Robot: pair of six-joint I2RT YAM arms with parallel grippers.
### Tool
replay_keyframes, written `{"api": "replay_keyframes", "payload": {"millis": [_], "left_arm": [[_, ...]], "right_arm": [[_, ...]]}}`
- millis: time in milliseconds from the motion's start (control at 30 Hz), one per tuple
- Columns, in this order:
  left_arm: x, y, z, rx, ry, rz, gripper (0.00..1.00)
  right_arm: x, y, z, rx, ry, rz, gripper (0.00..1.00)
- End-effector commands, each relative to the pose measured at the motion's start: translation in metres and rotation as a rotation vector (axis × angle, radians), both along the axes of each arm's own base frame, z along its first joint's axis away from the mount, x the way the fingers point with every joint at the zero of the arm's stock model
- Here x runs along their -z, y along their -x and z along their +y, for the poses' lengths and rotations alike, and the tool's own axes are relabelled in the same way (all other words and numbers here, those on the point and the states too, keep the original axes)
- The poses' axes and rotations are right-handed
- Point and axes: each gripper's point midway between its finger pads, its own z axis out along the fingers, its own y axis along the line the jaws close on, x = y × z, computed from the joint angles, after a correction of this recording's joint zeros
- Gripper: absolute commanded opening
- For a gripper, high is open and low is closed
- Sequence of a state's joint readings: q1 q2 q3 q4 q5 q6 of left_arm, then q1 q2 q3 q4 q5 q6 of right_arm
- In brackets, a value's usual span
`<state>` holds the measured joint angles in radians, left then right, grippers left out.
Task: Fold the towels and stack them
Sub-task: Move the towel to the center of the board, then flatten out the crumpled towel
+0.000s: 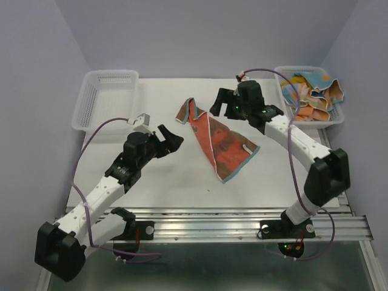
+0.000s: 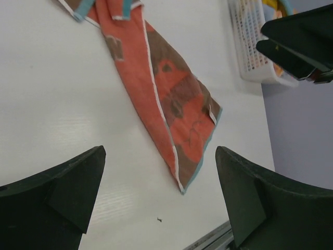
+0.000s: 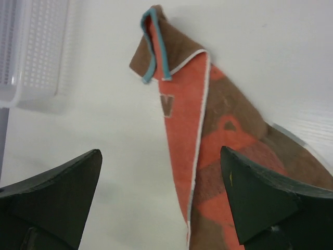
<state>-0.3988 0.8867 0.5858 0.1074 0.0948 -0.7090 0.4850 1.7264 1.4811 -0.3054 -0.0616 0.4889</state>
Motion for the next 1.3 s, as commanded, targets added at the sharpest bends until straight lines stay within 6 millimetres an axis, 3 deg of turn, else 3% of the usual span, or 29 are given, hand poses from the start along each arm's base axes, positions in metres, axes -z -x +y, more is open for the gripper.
{"api": "replay_keyframes", "payload": {"millis": [0, 67, 100, 133, 200, 233, 267, 300, 333, 367, 433, 500, 733, 867, 1100, 1267], "left_arm": [[0.005, 0.026, -0.063, 0.168, 0.009, 0.000, 0.99], [0.019, 0.036, -0.085, 0.208, -0.010, 0.050, 0.99], [0.026, 0.039, -0.091, 0.206, -0.022, 0.068, 0.99], [0.026, 0.054, -0.111, 0.263, -0.027, 0.076, 0.99], [0.048, 0.064, -0.129, 0.281, -0.075, 0.135, 0.99], [0.053, 0.077, -0.143, 0.324, -0.096, 0.149, 0.99], [0.047, 0.078, -0.155, 0.330, -0.105, 0.142, 0.99], [0.067, 0.082, -0.161, 0.329, -0.157, 0.193, 0.99], [0.060, 0.092, -0.178, 0.357, -0.164, 0.188, 0.99], [0.081, 0.093, -0.180, 0.342, -0.235, 0.224, 0.99], [0.079, 0.092, -0.195, 0.332, -0.250, 0.236, 0.99], [0.103, 0.094, -0.194, 0.317, -0.330, 0.288, 0.96], [0.129, 0.089, -0.209, 0.304, -0.387, 0.357, 0.84], [0.145, 0.092, -0.209, 0.299, -0.406, 0.393, 0.84], [0.162, 0.094, -0.217, 0.308, -0.432, 0.418, 0.80], [0.166, 0.086, -0.211, 0.238, -0.502, 0.410, 0.70]], "right_arm": [[0.041, 0.026, -0.093, 0.344, 0.108, 0.020, 1.00], [0.051, 0.048, -0.118, 0.390, 0.112, 0.057, 1.00], [0.074, 0.065, -0.129, 0.409, 0.128, 0.110, 1.00], [0.079, 0.072, -0.135, 0.425, 0.131, 0.124, 1.00], [0.075, 0.084, -0.151, 0.490, 0.109, 0.112, 1.00], [0.082, 0.094, -0.165, 0.542, 0.141, 0.117, 1.00], [0.075, 0.098, -0.173, 0.574, 0.130, 0.093, 1.00], [0.078, 0.104, -0.184, 0.623, 0.145, 0.085, 1.00], [0.078, 0.108, -0.190, 0.646, 0.150, 0.080, 1.00], [0.072, 0.110, -0.197, 0.675, 0.150, 0.056, 1.00], [0.074, 0.116, -0.206, 0.704, 0.169, 0.054, 1.00], [0.074, 0.119, -0.214, 0.730, 0.191, 0.051, 1.00], [0.082, 0.124, -0.221, 0.739, 0.242, 0.071, 1.00], [0.086, 0.122, -0.219, 0.727, 0.241, 0.075, 1.00], [0.095, 0.121, -0.218, 0.726, 0.255, 0.092, 1.00], [0.098, 0.120, -0.217, 0.719, 0.259, 0.106, 1.00]]}}
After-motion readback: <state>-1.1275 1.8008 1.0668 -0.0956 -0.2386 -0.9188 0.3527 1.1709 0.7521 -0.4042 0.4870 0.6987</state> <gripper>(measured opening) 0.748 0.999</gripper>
